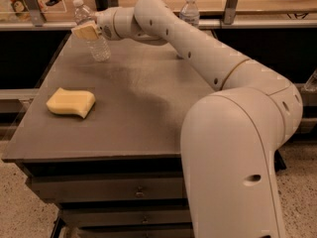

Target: Move water bottle near blue plastic bottle

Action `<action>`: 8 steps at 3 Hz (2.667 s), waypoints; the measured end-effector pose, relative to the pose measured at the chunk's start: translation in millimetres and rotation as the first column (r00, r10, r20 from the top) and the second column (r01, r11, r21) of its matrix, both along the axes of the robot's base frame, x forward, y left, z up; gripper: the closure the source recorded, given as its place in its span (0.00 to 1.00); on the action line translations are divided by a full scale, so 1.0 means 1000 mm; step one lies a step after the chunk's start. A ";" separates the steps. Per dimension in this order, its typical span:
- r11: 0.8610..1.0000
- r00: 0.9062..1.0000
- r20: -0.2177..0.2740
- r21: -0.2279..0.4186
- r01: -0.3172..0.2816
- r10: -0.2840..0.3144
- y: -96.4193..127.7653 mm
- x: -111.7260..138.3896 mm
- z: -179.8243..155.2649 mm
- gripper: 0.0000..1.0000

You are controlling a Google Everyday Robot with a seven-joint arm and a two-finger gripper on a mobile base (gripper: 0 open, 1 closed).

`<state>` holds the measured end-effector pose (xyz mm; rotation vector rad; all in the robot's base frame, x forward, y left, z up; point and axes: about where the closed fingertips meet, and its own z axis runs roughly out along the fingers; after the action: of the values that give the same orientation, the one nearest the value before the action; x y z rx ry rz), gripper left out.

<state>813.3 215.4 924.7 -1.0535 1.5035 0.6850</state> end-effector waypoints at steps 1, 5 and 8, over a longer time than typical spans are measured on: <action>1.000 0.999 0.046 -0.002 0.001 -0.001 -0.005 0.003 0.014 0.65; 0.997 0.997 0.000 0.014 0.073 -0.073 -0.129 -0.039 0.014 1.00; 0.963 0.962 -0.029 -0.014 0.270 -0.270 -0.240 -0.056 0.003 1.00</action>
Offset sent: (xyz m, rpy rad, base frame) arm -0.0166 -0.0488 0.0216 0.0656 -0.0244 -0.0206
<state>757.2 -24.4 928.1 -0.8266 1.6409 0.5032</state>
